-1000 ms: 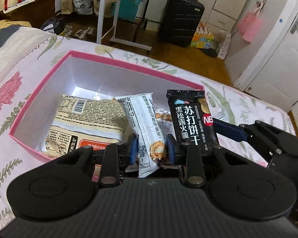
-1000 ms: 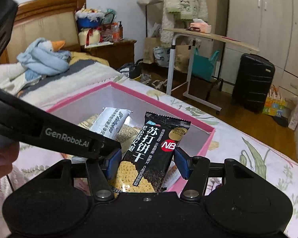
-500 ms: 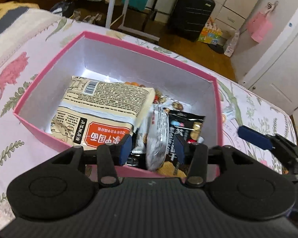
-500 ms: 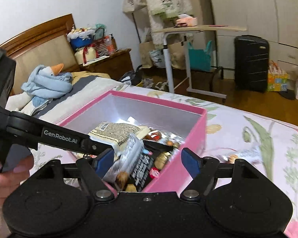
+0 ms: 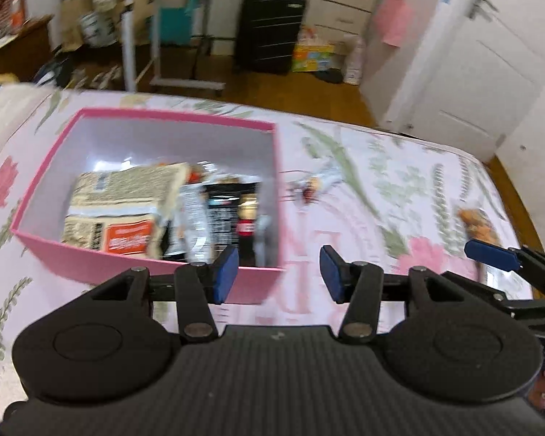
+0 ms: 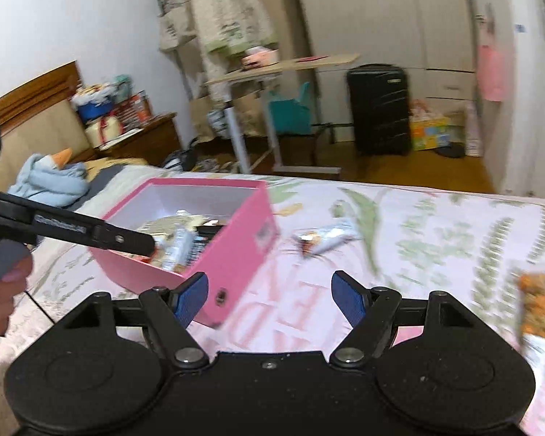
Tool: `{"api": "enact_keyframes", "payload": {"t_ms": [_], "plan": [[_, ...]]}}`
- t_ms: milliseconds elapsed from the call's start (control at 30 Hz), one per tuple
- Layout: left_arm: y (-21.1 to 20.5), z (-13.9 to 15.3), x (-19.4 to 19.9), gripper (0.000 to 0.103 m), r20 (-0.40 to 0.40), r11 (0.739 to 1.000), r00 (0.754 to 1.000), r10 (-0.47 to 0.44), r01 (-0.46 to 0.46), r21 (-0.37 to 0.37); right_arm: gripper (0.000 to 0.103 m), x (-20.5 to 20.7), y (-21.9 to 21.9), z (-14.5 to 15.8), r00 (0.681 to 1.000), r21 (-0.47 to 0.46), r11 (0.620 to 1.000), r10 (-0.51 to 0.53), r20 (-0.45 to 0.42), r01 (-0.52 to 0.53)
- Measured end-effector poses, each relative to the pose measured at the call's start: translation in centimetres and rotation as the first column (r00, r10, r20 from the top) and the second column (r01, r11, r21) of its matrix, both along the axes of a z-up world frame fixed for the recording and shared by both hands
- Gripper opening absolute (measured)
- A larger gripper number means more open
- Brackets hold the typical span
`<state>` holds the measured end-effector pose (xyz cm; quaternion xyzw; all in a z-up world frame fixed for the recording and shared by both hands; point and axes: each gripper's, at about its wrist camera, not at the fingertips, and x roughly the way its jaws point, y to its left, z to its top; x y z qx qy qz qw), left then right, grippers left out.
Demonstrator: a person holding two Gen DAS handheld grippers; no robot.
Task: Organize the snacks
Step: 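Grasp a white bar with the right gripper while the left gripper grasps another white bar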
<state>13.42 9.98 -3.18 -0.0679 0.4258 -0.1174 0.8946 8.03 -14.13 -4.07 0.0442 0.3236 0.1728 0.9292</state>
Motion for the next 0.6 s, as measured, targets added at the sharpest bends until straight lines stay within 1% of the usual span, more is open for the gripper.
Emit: {"api": "enact_keyframes", "payload": {"t_ms": [67, 133, 200, 333, 400, 433, 500, 567, 600], "plan": [[-1.7, 0.4, -0.8, 0.051, 0.011, 0.999, 0.999, -0.043, 0.043, 0.003, 0.079, -1.4, -1.6, -0.1, 0.999, -0.005, 0.999, -0.049, -0.001, 0.049], [-3.5, 0.4, -1.4, 0.051, 0.014, 0.996, 0.996, -0.091, 0.091, -0.001, 0.079, -2.6, -3.3, -0.4, 0.993, -0.016, 0.993, -0.12, 0.006, 0.12], [-5.2, 0.2, -2.0, 0.051, 0.018, 0.991, 0.991, -0.132, 0.132, -0.004, 0.079, -3.6, -4.9, -0.7, 0.981, -0.022, 0.981, -0.192, 0.016, 0.193], [-8.3, -0.5, -2.1, 0.052, 0.029, 0.983, 0.983, -0.181, 0.181, 0.031, 0.079, -5.0, -8.5, -1.9, 0.954, -0.007, 0.954, -0.3, 0.002, 0.3], [-9.3, -0.9, -1.7, 0.053, 0.036, 0.981, 0.981, -0.189, 0.187, 0.041, 0.079, -5.3, -9.8, -2.8, 0.941, -0.03, 0.941, -0.338, -0.007, 0.338], [-9.7, -1.2, -1.3, 0.056, 0.037, 0.981, 0.981, -0.191, 0.189, 0.045, 0.079, -5.4, -10.5, -3.3, 0.934, -0.045, 0.933, -0.358, -0.014, 0.357], [-10.5, -1.9, -0.2, 0.057, 0.029, 0.978, 0.979, -0.2, 0.198, 0.068, 0.079, -5.3, -11.8, -4.3, 0.923, -0.07, 0.923, -0.383, -0.034, 0.38], [-11.6, -2.8, 1.3, 0.057, 0.022, 0.967, 0.973, -0.231, 0.227, 0.116, 0.078, -4.9, -13.2, -5.4, 0.916, -0.093, 0.915, -0.398, -0.046, 0.393], [-12.1, -3.2, 2.3, 0.057, 0.02, 0.959, 0.969, -0.247, 0.241, 0.145, 0.074, -4.7, -13.8, -5.9, 0.915, -0.106, 0.913, -0.4, -0.053, 0.394]]}}
